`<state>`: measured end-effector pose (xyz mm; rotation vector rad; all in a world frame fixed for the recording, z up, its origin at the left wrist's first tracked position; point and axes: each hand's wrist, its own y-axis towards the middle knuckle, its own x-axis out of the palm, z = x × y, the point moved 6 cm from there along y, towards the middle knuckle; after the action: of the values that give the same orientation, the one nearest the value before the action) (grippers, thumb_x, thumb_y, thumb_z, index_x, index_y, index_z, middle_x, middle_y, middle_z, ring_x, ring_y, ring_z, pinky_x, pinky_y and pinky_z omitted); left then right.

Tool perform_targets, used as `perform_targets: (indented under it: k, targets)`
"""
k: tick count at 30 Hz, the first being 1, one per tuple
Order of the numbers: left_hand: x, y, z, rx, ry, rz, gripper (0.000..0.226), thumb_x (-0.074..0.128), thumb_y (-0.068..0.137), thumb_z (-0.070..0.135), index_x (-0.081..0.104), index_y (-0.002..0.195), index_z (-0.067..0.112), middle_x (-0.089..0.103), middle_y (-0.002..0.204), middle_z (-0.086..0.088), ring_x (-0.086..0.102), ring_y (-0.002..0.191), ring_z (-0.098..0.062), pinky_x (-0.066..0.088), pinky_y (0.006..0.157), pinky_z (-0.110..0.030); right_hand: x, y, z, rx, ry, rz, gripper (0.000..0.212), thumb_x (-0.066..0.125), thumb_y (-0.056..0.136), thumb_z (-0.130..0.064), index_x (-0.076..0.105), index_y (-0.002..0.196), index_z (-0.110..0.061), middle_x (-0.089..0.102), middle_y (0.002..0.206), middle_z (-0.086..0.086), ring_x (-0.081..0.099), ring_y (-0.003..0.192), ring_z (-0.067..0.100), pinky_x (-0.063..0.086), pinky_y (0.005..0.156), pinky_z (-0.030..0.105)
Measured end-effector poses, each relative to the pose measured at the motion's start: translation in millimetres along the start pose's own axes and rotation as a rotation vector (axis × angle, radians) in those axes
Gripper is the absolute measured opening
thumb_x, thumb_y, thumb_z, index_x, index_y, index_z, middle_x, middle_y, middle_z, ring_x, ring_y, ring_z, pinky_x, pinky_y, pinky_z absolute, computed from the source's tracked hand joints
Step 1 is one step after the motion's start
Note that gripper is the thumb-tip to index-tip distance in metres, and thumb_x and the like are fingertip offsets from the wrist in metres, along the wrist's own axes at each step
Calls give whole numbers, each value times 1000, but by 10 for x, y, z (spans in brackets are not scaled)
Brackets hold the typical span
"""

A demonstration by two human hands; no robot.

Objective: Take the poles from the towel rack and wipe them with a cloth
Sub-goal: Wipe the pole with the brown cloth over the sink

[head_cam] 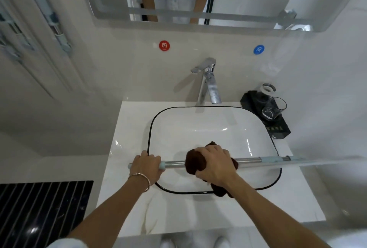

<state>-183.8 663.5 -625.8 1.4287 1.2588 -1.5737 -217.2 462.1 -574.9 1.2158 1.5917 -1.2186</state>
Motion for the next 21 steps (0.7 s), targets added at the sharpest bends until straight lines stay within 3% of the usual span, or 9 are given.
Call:
perform_targets:
  k: [3, 7, 10, 12, 14, 18, 21]
  targets:
    - [-19, 12, 39, -26, 35, -61, 29, 40, 90, 39, 63, 96, 22, 67, 92, 2, 46, 106, -20, 31, 87, -32, -146, 40, 309, 144, -15, 43, 64, 61, 73, -50, 46, 132, -32, 55, 124, -4, 42, 121, 23, 32, 102, 39]
    - [-12, 61, 57, -26, 47, -64, 26, 38, 88, 38, 61, 85, 26, 58, 73, 7, 46, 103, -17, 28, 90, -32, -85, 104, 43, 137, -30, 93, 60, 60, 75, -52, 48, 129, -30, 56, 122, -2, 44, 119, 24, 33, 100, 40]
    - [-21, 91, 86, 16, 66, -90, 26, 37, 87, 39, 58, 78, 26, 37, 59, 8, 47, 99, -16, 26, 88, -33, 89, 92, -337, 42, 20, 176, 57, 59, 66, -51, 57, 118, -28, 62, 108, -2, 53, 108, 26, 40, 95, 44]
    - [-7, 120, 88, 46, 65, -90, 32, 38, 86, 41, 65, 82, 24, 35, 57, 8, 47, 98, -16, 25, 88, -34, 160, 41, -528, -52, 57, 267, 55, 52, 56, -51, 62, 105, -29, 64, 94, -6, 60, 92, 24, 47, 84, 42]
    - [-9, 122, 81, 77, 46, -69, 34, 39, 85, 44, 66, 83, 23, 35, 58, 8, 47, 95, -15, 25, 89, -34, 174, -7, -560, -151, 68, 318, 57, 53, 51, -49, 62, 104, -29, 63, 91, -10, 60, 89, 20, 48, 81, 37]
    - [-108, 135, 57, 151, -2, 113, 19, 58, 74, 46, 62, 76, 28, 39, 60, 7, 42, 72, -15, 28, 83, -32, 108, -80, -229, -214, 16, 347, 61, 63, 49, -42, 61, 108, -28, 64, 94, -9, 61, 92, 20, 49, 85, 38]
    - [-88, 86, 20, 149, 9, 49, 30, 76, 53, 39, 57, 70, 24, 53, 60, 9, 53, 65, -16, 39, 69, -34, 21, -20, 24, -79, 47, 238, 65, 58, 56, -45, 61, 119, -27, 64, 106, -6, 57, 108, 23, 40, 96, 39]
